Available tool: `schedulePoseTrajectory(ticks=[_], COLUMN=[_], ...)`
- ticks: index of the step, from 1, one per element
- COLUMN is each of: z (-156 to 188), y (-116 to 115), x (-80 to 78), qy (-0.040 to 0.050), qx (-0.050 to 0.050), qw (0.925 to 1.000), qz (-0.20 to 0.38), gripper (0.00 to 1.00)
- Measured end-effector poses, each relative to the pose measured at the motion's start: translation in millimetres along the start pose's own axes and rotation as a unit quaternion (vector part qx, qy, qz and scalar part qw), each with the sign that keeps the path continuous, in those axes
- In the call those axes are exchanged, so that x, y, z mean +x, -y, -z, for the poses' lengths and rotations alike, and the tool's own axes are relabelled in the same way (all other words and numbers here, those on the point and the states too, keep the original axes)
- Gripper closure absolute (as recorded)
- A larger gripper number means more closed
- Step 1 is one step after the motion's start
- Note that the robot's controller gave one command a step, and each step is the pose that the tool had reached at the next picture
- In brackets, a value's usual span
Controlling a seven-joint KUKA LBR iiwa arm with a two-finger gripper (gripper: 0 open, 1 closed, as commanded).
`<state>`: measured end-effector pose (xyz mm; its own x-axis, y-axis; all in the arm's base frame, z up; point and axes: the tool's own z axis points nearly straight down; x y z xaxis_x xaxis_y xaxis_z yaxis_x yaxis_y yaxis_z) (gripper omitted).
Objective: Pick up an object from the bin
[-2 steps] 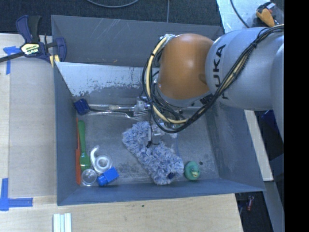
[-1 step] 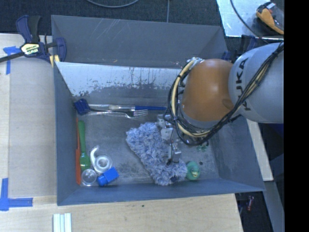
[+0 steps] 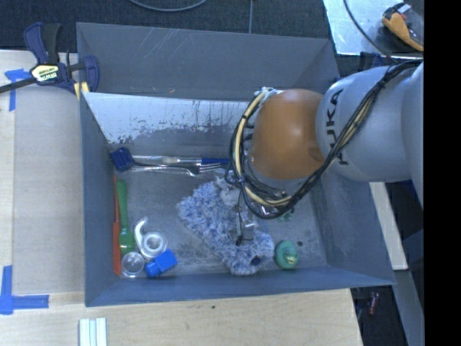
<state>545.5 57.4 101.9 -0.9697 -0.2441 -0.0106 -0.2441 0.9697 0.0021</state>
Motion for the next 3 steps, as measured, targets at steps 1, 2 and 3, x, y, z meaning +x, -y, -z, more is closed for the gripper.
schedulePoseTrajectory(ticks=[1, 2, 3], z=[-0.5, 18.3, 18.3], y=[10.4, 23.1, 23.2], x=[27.6, -43.8, -43.7], qy=[0.0038, 0.0069, 0.0068], qx=[0.001, 0.001, 0.001], qw=[0.9997, 0.9970, 0.9971], qz=[-0.023, 0.077, 0.076], gripper=[0.00, 1.00, 1.00])
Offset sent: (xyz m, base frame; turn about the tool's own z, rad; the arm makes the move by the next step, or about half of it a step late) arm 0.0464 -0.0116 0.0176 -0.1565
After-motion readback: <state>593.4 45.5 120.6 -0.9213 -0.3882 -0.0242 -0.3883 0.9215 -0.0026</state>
